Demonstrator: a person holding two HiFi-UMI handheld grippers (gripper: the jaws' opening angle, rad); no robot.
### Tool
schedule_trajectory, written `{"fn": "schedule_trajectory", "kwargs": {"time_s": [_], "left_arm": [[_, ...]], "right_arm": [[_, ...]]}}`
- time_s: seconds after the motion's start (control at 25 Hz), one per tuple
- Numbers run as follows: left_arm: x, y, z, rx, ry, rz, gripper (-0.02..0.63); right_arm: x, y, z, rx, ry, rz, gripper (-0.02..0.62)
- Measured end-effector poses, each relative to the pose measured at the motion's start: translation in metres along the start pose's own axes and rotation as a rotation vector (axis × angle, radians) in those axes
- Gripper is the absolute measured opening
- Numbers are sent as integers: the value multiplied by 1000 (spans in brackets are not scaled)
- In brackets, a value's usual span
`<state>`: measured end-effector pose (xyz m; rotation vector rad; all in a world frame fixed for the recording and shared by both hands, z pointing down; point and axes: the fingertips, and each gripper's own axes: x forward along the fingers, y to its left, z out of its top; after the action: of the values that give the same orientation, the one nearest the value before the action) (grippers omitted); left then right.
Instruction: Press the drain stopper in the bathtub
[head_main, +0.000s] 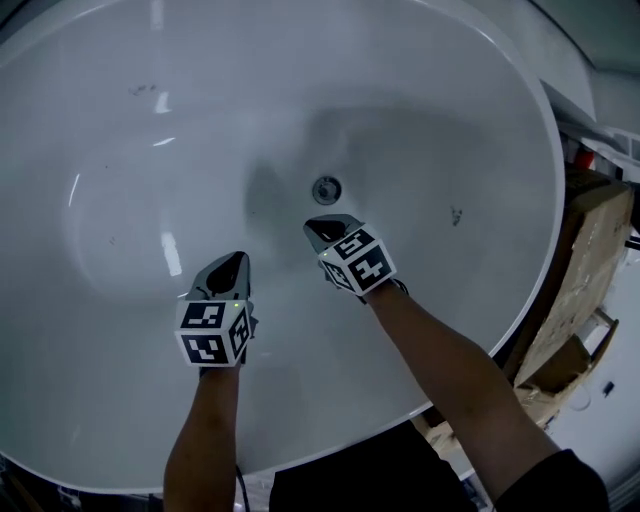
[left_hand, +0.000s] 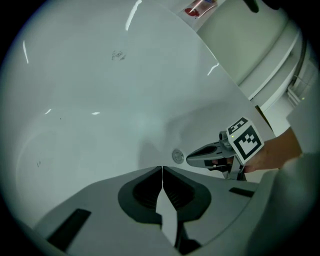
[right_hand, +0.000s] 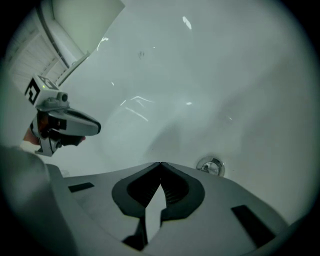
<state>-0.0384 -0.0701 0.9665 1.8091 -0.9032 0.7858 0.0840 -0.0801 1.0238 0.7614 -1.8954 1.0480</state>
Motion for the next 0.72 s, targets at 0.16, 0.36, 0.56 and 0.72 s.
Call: {"fn": "schedule_trajectory", "kwargs": {"time_s": [0.16, 0.36, 0.56, 0.72], "left_arm": [[23, 18, -10, 23, 14, 16, 20], [46, 22, -31, 45, 51, -16, 20], [57, 30, -34, 77, 60, 3, 20], [64, 37, -28, 81, 52, 15, 20]], "right_arm": [[25, -12, -9, -74, 35, -68, 15], [36, -44, -18, -30, 37, -183, 15], [39, -70, -29, -73, 86, -236, 15], [46, -83, -34, -242, 164, -255, 15]]}}
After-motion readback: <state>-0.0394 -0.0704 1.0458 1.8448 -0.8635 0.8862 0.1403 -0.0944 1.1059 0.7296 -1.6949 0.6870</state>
